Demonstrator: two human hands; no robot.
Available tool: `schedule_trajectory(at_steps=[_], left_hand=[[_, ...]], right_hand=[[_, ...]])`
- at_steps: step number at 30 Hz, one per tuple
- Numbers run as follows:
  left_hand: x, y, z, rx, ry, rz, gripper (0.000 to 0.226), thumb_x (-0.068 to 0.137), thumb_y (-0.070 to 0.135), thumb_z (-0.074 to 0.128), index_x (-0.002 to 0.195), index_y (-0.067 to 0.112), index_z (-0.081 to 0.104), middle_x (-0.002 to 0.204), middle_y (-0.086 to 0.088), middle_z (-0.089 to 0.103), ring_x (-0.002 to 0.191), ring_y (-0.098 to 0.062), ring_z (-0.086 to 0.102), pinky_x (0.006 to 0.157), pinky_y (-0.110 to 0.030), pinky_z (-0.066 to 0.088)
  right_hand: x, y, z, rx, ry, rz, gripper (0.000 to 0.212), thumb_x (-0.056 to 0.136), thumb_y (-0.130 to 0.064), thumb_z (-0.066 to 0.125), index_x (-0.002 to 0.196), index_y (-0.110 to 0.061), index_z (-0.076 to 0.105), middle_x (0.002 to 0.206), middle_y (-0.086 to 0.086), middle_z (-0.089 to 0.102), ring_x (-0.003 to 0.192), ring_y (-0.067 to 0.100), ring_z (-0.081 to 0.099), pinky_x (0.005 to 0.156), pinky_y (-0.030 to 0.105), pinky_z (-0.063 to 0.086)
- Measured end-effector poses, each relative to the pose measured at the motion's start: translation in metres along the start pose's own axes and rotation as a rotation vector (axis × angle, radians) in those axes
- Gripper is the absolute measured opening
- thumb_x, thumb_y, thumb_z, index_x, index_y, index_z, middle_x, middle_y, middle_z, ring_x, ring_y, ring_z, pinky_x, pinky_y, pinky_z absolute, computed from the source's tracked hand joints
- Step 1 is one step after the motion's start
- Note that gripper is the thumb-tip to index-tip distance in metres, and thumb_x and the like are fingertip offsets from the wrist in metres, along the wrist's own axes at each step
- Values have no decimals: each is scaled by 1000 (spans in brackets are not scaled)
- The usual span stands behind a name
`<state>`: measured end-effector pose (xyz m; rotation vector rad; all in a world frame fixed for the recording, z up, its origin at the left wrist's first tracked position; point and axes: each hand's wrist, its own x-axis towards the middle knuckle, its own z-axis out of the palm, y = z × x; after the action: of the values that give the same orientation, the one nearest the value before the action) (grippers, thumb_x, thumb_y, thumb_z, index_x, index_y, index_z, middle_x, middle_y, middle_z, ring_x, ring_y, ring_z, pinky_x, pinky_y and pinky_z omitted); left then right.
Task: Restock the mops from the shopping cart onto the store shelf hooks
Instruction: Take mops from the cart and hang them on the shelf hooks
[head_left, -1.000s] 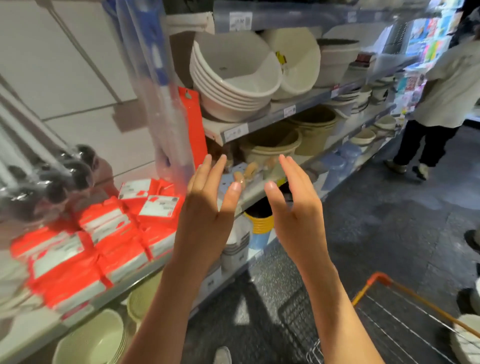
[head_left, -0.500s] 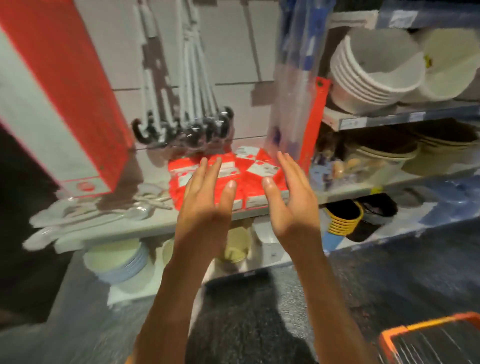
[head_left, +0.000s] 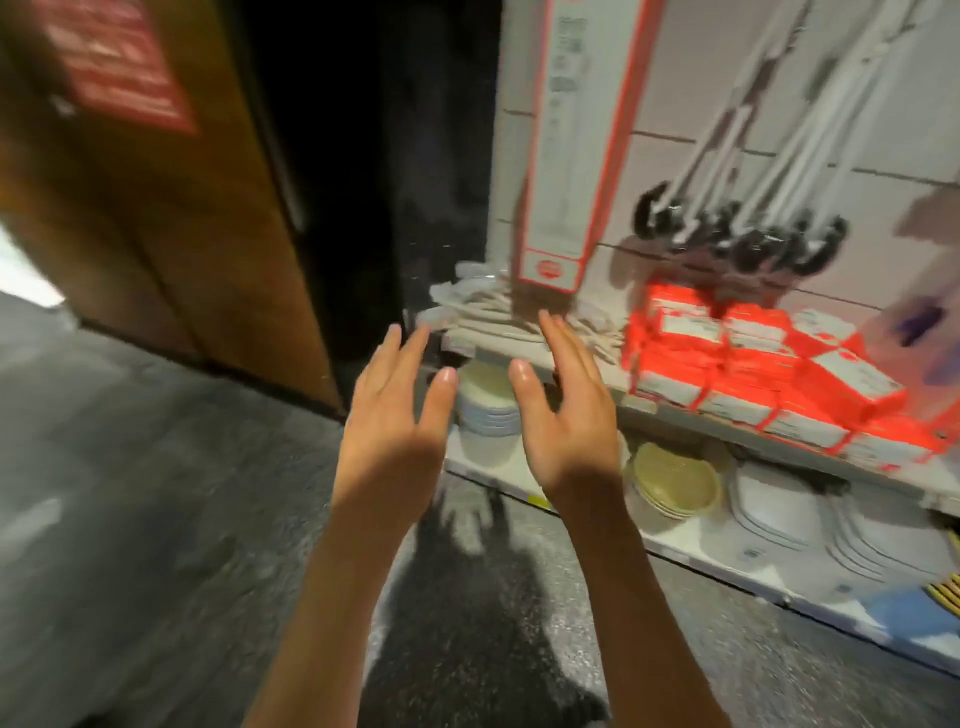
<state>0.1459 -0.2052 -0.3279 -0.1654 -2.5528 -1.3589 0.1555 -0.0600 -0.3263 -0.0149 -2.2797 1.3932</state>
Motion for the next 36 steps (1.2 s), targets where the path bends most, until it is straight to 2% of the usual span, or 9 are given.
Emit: schedule_trajectory(at_steps=[2,5,10,14,18,22,28,33,36], left_hand=[[-11,-24,-35,-17,99,-82,49,105,37,42,154,31,36,164,9,26,149,-2,19,110,-5,8],[-21,-50,-79,-2,192,-175,49,105,38,42,154,37,33,164,14,21,148,2,15,110,-12,6],[-29,-87,-136,7,337,-311,50,105,39,40,154,40,31,165,18,18,148,6,11,111,-15,5],[-28,-112,-170,61,438,-369,50,106,42,39,155,37,31,165,16,17,149,4,10,112,-16,4],[-18,-140,-200,119,600,-407,67,94,61,33,154,33,35,165,10,25,151,0,15,123,-27,12],[-10,-163,-228,161,732,-445,73,91,66,31,154,30,39,163,8,31,151,-4,20,125,-41,21],[-29,-192,-248,233,886,-592,58,102,52,38,155,29,35,164,7,27,151,-2,18,121,-26,14],[-66,-208,-266,232,1008,-697,59,103,56,36,154,28,38,163,9,30,150,-2,20,123,-32,19],[-85,-215,-282,217,1083,-730,61,102,57,36,155,28,37,163,7,30,150,-4,22,120,-27,21]], right_hand=[[-7,-19,38,29,-96,-34,53,100,-33,55,150,-20,43,157,-3,38,143,-1,27,113,4,15],[-13,-42,86,72,-202,-64,52,101,-31,56,150,-22,42,159,-5,37,145,0,27,119,16,19],[-20,-73,154,139,-407,-132,54,101,-39,50,152,-26,40,160,-6,33,146,-2,23,109,0,13],[-17,-90,204,209,-509,-216,58,96,-41,49,150,-18,44,158,-1,39,146,3,30,114,6,20],[1,-111,260,241,-723,-225,55,101,-42,50,153,-30,36,162,-10,30,147,-1,23,115,14,18],[17,-134,311,288,-872,-252,53,102,-37,51,153,-32,36,161,-14,29,145,-4,23,111,12,15],[-1,-147,374,401,-1009,-394,55,98,-36,55,149,-18,44,156,-2,41,138,-5,29,108,-1,15],[-38,-162,407,487,-1179,-458,52,100,-39,54,148,-21,45,153,-10,39,142,-4,30,118,13,21],[-62,-180,424,465,-1261,-502,52,100,-35,55,149,-22,43,147,-16,37,137,-9,27,111,3,17]])
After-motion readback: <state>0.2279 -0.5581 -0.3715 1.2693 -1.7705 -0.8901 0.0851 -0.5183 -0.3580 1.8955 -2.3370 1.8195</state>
